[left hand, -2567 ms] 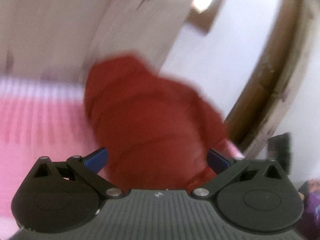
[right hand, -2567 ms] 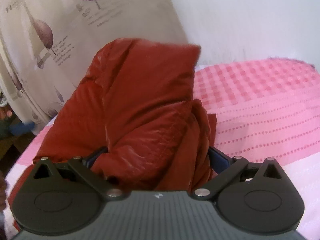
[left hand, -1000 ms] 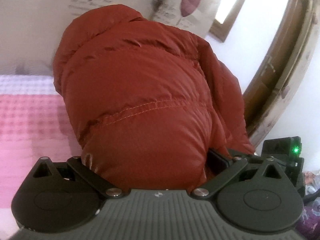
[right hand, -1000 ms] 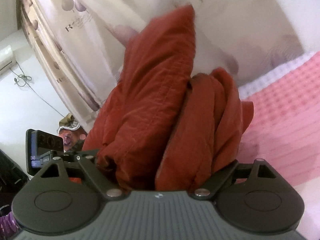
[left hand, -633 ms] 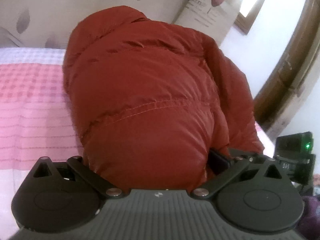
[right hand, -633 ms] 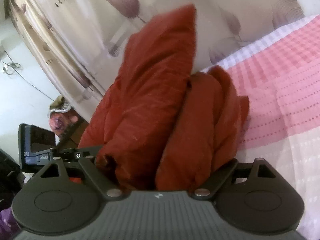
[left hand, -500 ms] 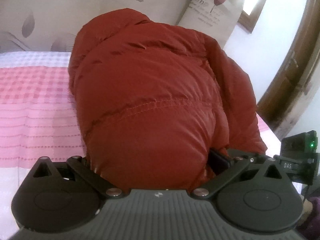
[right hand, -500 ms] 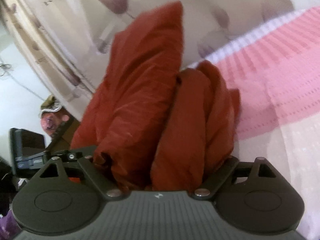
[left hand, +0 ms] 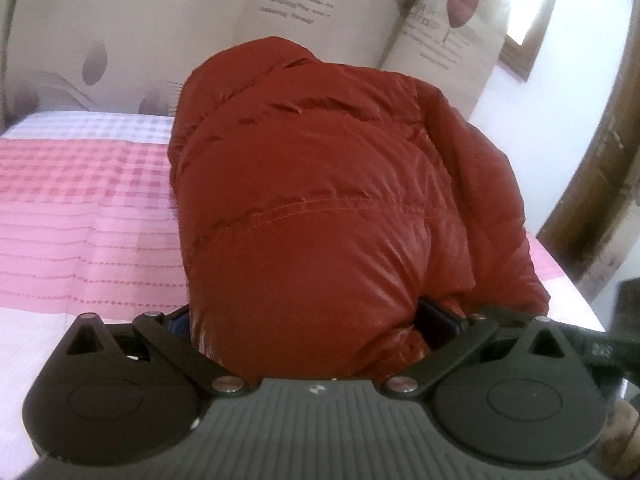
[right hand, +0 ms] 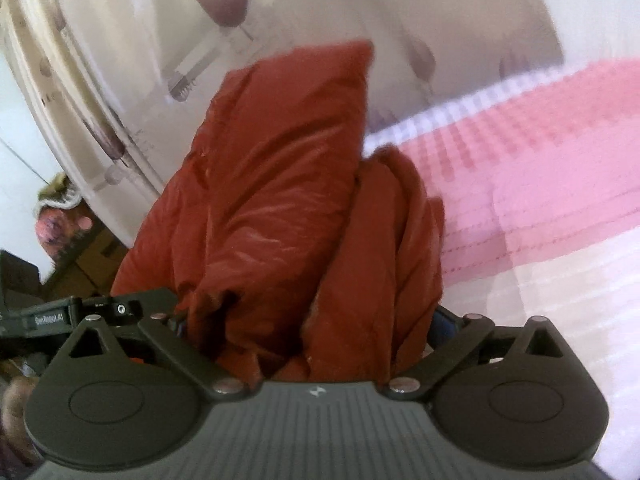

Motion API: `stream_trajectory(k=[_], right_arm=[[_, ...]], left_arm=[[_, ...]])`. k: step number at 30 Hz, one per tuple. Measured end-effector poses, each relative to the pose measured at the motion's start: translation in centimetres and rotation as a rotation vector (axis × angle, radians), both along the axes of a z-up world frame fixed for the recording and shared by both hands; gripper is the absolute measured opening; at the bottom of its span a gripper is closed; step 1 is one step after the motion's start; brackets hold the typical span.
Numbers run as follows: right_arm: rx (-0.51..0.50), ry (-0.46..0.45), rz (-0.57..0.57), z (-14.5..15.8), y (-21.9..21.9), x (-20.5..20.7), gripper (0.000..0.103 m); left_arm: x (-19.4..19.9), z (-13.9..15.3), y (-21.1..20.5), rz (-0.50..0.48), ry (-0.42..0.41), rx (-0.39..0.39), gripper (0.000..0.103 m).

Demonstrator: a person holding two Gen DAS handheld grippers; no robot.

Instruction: Fold large clothes

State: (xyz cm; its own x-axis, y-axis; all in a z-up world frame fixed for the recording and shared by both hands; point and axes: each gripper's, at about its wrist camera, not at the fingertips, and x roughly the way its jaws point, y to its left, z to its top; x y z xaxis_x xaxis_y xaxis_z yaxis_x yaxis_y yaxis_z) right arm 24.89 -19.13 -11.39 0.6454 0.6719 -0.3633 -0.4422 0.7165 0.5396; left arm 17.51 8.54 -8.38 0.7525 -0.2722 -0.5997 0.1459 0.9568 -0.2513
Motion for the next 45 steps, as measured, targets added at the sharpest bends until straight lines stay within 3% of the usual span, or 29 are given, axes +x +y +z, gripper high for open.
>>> stream_trajectory(k=[7, 12, 16, 26, 32, 33, 37, 41, 45], right_arm=[[-0.137, -0.183, -0.114, 2.4, -0.3, -5.1, 0.102], [-0.160, -0.279, -0.155, 3.6, -0.9, -8.6, 0.103], [-0.136, -0.294, -0.139, 3.9, -1.1, -9.8, 0.103], [-0.100, -0.315, -0.081, 5.0, -0.6, -10.4, 0.103], [-0.076, -0.394, 0.021, 6.4, 0.4, -10.5, 0.103], [-0.101, -0.421, 0.048, 6.9, 1.0, -10.5, 0.101], [-0.192, -0.496, 0.108, 9.4, 3.1, -8.2, 0.074], [-0.265, -0.485, 0.162, 11.2, 5.1, -2.6, 0.074], [-0.418, -0.431, 0.172, 9.3, 6.6, 1.0, 0.072]], left_arm=[[-1.6, 0.7, -0.7, 0.073, -0.023, 0.043, 0.103], [-3.0, 1.6, -2.0, 0.115, -0.083, 0.158, 0.103], [-3.7, 2.2, -3.0, 0.131, -0.124, 0.253, 0.103], [-3.8, 2.2, -2.5, 0.149, -0.110, 0.220, 0.103], [-3.9, 2.1, -2.7, 0.150, -0.116, 0.222, 0.103], [-4.0, 2.0, -2.7, 0.152, -0.116, 0.219, 0.103], [-4.0, 1.9, -2.7, 0.155, -0.116, 0.207, 0.103], [-4.0, 2.1, -2.9, 0.155, -0.122, 0.221, 0.103], [-4.9, 2.7, -2.6, 0.185, -0.139, 0.233, 0.103]])
